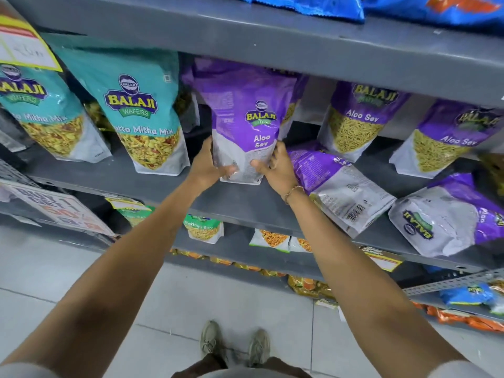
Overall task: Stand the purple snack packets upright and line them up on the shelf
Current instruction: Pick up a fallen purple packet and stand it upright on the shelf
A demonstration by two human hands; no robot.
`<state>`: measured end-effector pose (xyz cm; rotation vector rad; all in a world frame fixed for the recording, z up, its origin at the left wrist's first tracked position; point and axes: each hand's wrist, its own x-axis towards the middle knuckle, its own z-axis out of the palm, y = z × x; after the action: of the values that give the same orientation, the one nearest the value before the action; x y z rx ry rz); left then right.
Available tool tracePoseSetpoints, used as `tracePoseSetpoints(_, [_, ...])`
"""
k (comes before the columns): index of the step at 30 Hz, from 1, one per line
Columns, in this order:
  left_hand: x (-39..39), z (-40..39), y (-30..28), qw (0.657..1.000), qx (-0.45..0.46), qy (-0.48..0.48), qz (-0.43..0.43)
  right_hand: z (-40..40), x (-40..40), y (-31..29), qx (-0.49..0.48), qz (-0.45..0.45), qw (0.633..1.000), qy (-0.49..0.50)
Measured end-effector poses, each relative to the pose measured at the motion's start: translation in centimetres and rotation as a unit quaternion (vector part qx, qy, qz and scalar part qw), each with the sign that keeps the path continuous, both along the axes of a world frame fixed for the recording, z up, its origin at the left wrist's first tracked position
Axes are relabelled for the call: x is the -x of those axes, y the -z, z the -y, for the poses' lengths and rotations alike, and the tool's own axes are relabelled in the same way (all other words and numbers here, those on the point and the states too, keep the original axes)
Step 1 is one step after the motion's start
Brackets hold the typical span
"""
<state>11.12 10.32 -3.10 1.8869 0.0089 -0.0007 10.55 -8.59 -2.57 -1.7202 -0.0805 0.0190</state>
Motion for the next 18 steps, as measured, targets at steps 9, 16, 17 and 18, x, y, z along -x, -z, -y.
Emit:
tracePoseSetpoints(9, [7.5,7.7,3.1,0.985,-0.081,-0.073,0.134,-0.1,0.2,-0.4,0.069,0.005,0.997,0.029])
tracePoseSetpoints(16, [4.1,7.3,1.2,0.987,0.102,-0.102,0.067,-0.8,2.7,-0.2,0.079,0.04,0.991,0.101])
tracePoseSetpoints(17, [3.3,6.6,1.0,0.985,0.116,-0.115,0.047,-0.9,2.8,-0.3,0.086,0.049,0.989,0.106])
tracePoseSetpoints(18, [2.6,5.7,0.8,0.988,0.086,-0.121,0.031,-0.8,2.8,-0.5,0.089,0.055,0.988,0.114])
